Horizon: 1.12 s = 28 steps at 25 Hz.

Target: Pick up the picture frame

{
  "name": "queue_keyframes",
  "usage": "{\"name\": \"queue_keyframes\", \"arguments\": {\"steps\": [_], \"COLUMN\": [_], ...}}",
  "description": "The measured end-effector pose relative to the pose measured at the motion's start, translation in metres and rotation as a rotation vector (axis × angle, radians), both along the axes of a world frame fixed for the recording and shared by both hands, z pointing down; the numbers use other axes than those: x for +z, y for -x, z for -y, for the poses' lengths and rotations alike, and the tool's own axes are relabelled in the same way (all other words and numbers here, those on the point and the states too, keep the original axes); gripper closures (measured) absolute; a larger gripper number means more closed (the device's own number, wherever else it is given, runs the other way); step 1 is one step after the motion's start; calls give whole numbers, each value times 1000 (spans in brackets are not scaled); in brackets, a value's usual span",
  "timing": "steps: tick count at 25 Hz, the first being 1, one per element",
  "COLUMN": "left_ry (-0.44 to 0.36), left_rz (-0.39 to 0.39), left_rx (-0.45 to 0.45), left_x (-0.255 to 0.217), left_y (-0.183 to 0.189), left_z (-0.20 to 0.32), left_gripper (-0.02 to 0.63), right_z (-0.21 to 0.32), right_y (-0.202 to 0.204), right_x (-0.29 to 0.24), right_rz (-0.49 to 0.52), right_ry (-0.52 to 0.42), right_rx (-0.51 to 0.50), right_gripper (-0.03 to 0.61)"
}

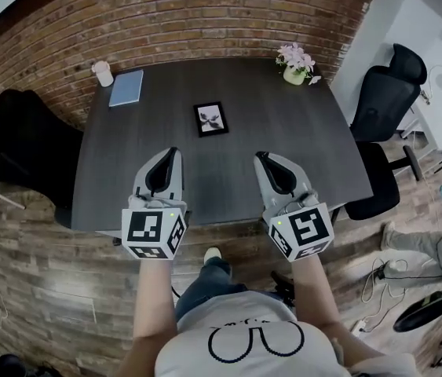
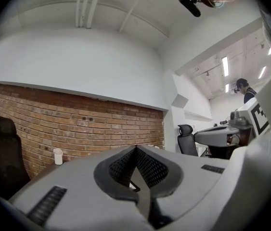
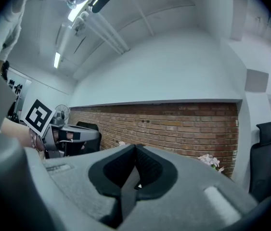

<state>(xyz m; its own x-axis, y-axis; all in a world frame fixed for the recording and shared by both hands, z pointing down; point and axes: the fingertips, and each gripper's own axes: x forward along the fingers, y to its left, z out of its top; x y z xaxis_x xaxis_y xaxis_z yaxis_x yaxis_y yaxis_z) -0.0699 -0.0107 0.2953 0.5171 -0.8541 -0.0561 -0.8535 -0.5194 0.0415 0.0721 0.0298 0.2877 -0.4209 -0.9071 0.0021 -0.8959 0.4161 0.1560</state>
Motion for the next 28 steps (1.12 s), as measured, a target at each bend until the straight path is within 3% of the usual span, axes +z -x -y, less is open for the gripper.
{"name": "queue_keyframes", "arguments": {"steps": [6,18,23,28], "left_ry": [3,121,181,207], "left_rz": [37,-46,-42,-2], "left_rx": [18,9,34,15], "left_x": [9,39,57,74], "left_y": [12,21,6,-7], "left_z": [70,144,164,191], "left_gripper": [615,602,483,476], "right_z": [71,137,162,195], "right_y": [11,13,3,-7], "right_x": [5,30,40,48], "right_rz": [2,-17,4,16], "right_ry": [16,91,110,118], "right_rx": [27,54,50,36], "right_gripper": [575,575,575,575]}}
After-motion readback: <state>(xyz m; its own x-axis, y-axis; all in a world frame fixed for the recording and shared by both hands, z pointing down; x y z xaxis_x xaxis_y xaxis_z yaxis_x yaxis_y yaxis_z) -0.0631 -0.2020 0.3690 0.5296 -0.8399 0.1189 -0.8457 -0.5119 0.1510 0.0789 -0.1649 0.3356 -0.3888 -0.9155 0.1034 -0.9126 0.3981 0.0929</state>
